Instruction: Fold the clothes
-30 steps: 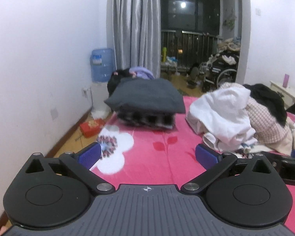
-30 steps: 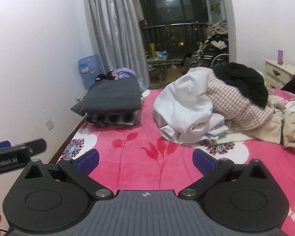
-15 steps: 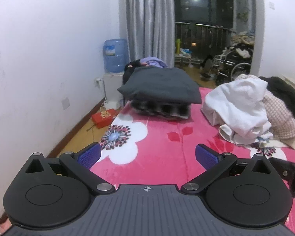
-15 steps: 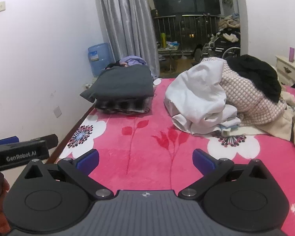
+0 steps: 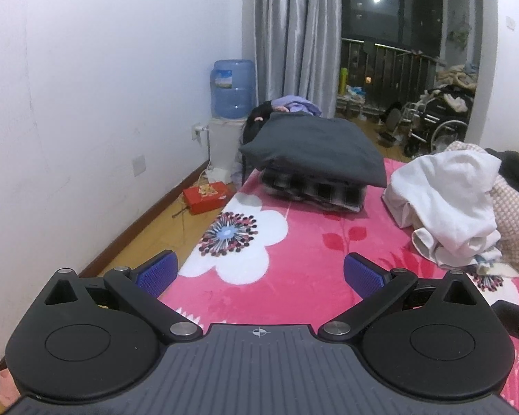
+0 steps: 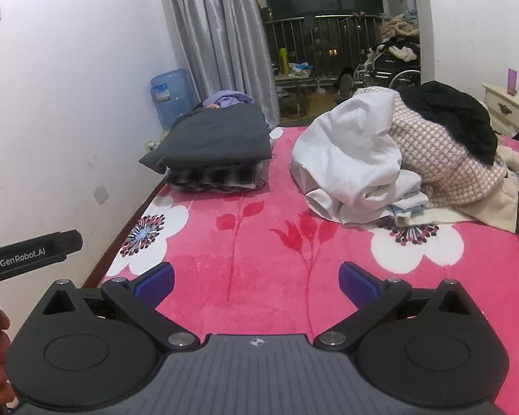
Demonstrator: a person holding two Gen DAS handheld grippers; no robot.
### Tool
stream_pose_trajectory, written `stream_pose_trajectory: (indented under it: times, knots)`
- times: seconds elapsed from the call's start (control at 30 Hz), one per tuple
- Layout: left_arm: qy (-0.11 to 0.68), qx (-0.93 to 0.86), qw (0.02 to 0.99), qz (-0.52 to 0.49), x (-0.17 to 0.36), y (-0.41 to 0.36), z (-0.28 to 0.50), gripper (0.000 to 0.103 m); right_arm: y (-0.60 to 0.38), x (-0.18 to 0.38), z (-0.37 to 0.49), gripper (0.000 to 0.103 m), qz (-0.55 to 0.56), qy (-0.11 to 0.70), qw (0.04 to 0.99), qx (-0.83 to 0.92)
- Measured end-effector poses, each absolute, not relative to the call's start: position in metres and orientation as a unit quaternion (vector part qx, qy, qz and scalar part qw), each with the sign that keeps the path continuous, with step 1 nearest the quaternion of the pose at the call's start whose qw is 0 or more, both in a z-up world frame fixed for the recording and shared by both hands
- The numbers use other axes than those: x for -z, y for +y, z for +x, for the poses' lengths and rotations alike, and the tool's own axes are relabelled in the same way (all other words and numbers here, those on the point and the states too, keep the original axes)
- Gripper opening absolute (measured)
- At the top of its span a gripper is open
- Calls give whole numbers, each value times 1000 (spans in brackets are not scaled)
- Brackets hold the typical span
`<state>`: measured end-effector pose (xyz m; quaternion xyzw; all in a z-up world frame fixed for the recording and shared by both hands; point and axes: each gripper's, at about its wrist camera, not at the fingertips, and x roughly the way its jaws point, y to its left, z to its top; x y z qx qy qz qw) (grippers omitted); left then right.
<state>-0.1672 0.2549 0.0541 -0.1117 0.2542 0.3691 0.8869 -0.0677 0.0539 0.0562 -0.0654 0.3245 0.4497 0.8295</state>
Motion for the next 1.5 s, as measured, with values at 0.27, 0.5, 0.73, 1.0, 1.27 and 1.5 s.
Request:
stream_pose_trajectory:
  times: [0.27, 0.5, 0.73, 1.0, 1.27, 1.5]
  knots:
    - [258, -374, 885, -99, -55, 261, -166, 103, 61, -55, -75, 103, -87, 320, 827, -455]
    - [247, -392, 885, -48, -56, 278, -159, 103, 63, -54, -80, 103, -100, 318, 825, -456]
    - [247, -361, 899, -27, -60, 269, -151, 103, 65, -54, -83, 103, -110, 314, 826, -456]
    - [277, -316, 906, -53, -52, 254, -144, 103, 69, -51, -89, 103, -122, 310, 822, -462]
    - [281, -312, 906, -59, -48, 244, -146, 103, 72, -51, -93, 103, -123, 308, 818, -469]
    - [277, -320, 904, -68, -49, 247, -148, 103, 75, -51, -94, 103, -124, 312, 817, -469]
